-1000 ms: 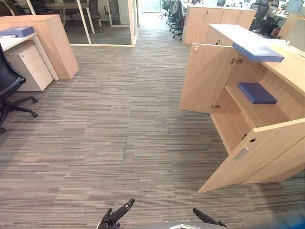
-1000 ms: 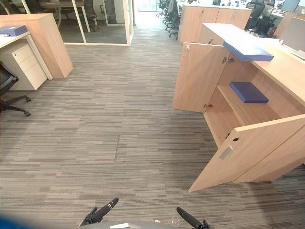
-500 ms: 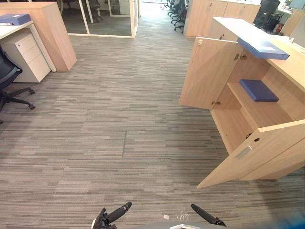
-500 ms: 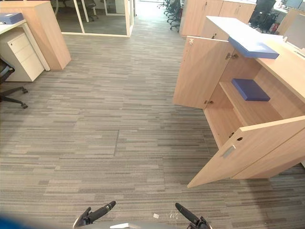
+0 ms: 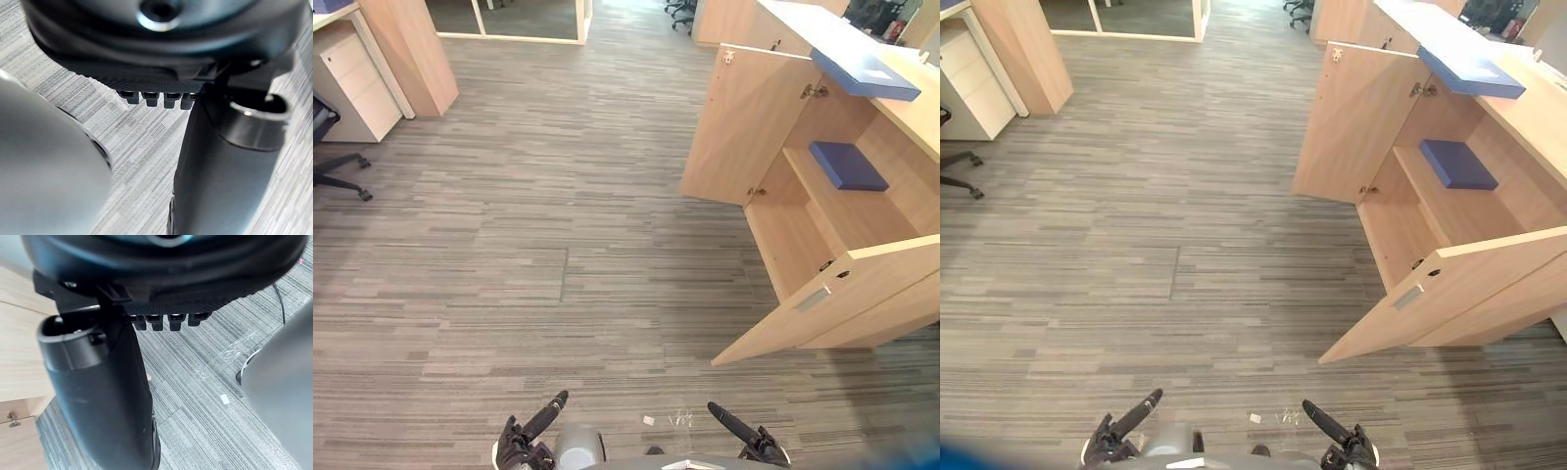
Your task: Walk over to the cabinet, pick up the folder, carry it to the office cabinet, place the folder inside the office cabinet, then close the office cabinet door
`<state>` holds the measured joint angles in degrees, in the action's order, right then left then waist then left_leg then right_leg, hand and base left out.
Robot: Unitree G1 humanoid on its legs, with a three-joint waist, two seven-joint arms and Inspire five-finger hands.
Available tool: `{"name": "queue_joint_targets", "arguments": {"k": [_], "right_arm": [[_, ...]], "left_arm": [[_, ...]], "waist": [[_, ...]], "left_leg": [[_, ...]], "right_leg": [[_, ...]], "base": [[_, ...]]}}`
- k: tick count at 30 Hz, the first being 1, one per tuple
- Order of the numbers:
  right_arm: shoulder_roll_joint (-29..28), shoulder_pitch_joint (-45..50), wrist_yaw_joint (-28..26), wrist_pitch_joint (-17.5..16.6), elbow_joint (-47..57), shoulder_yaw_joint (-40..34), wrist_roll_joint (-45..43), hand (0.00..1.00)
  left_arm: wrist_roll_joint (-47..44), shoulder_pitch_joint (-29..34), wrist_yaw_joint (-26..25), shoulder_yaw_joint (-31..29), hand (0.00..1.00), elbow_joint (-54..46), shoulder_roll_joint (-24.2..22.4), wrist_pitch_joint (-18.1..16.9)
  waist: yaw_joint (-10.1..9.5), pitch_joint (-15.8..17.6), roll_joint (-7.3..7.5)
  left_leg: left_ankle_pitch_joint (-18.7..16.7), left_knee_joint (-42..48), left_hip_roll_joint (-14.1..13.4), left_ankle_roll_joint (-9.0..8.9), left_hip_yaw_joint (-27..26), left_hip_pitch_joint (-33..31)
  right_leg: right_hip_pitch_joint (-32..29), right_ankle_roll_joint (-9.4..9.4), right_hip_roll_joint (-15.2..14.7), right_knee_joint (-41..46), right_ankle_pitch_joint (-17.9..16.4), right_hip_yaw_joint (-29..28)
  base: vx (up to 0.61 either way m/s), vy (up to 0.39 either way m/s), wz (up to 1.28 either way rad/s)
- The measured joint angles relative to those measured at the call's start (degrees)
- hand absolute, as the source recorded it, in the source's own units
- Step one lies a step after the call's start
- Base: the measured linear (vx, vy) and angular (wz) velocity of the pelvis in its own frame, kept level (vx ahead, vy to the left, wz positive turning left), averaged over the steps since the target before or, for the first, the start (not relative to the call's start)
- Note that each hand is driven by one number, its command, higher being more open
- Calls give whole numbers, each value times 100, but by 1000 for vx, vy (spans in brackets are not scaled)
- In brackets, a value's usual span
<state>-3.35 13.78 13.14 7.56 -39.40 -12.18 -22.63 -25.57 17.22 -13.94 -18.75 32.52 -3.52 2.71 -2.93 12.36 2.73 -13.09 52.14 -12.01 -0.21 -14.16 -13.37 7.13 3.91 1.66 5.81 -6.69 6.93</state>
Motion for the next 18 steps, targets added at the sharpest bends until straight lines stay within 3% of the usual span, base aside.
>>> {"name": "queue_joint_targets", "arguments": {"k": [2, 5, 6, 7, 8, 9, 10, 11, 12, 14, 15, 16, 18], "right_arm": [[30, -49, 43, 35, -37, 113, 1, 100], [171, -194, 75, 71, -180, 255, 8, 100], [233, -252, 91, 112, -221, 254, 9, 100], [274, -307, 93, 115, -309, 246, 12, 100], [417, -451, 98, 157, -562, 209, 11, 100], [478, -491, 107, 157, -635, 210, 14, 100], [454, -580, 128, 159, -834, 210, 16, 100], [363, -713, 170, 202, -1004, 198, 44, 100], [318, -736, 155, 222, -1009, 209, 129, 100], [242, -767, 114, 240, -996, 161, 241, 100], [224, -769, 118, 255, -995, 75, 240, 100], [205, -733, 115, 244, -950, -100, 240, 100], [234, -566, 54, 218, -733, -205, 241, 100]], "left_arm": [[-12, 83, -65, 9, 100, -169, -8, -46], [-15, 75, -67, 102, 100, -180, -5, -26], [-21, 21, -48, 237, 100, -180, 0, -9], [-26, -8, -42, 282, 100, -180, 3, -6], [-31, -17, -41, 416, 100, -138, 14, 1], [-75, -27, -36, 464, 100, -109, 13, 8], [-152, -99, -26, 426, 100, -47, 54, 32], [-134, -134, -30, 406, 100, -40, 162, -2], [-129, -186, -18, 398, 100, -6, 221, -18], [-87, -214, 0, 397, 100, 48, 280, 64], [-85, -184, 3, 397, 100, 60, 280, 95], [-79, -78, 27, 419, 100, 65, 257, 121], [-65, 21, 108, 547, 100, 101, 275, 114]], "waist": [[6, 21, 62], [50, 64, 54], [59, 114, -1], [54, 128, -37], [29, 146, -199], [21, 162, -281], [-1, 195, -241], [-58, 118, -59], [-31, 40, 54], [-4, -16, 158], [-7, -23, 172], [0, -73, 149], [36, -251, 110]], "left_leg": [[-61, -288, -51, -161, 24, -275], [105, -1959, 250, -528, 199, -307], [485, -3070, 457, -688, 423, -320], [712, -3558, 488, -742, 505, -321], [987, -4442, 422, -824, 785, -314], [1148, -4452, 349, -848, 818, -359], [1620, -4109, 471, -728, 731, -398], [1622, -3740, 683, -700, 644, -542], [1551, -3622, 833, -524, 596, -579], [1329, -3529, 1143, 30, 361, -229], [1274, -3530, 1221, 163, 254, -22], [1089, -3606, 1372, 294, 130, 417], [835, -3964, 1663, 406, 13, 1030]], "right_leg": [[38, -88, -239, 98, -112, -203], [135, -340, -656, 115, -268, -389], [232, -541, -887, 97, -405, -413], [285, -626, -960, 84, -465, -412], [448, -842, -1020, 29, -647, -423], [558, -935, -1037, 21, -743, -428], [726, -1014, -1228, 18, -908, -445], [738, -1010, -1471, 129, -959, -543], [625, -1052, -1566, 441, -894, -624], [523, -1171, -1956, 1013, -518, -756], [521, -1134, -2031, 1287, -389, -844], [358, -1010, -2209, 2045, -63, -923], [-187, -434, -2620, 3532, 825, -729]], "base": [[128, 51, -42], [261, 227, -28], [248, 241, -5], [412, 438, -6], [301, 352, -8], [478, 552, -10], [430, 442, -22], [447, 395, -21], [463, 313, -26], [498, 329, -29], [491, 353, -53], [458, 346, -56], [437, 331, -31]]}}
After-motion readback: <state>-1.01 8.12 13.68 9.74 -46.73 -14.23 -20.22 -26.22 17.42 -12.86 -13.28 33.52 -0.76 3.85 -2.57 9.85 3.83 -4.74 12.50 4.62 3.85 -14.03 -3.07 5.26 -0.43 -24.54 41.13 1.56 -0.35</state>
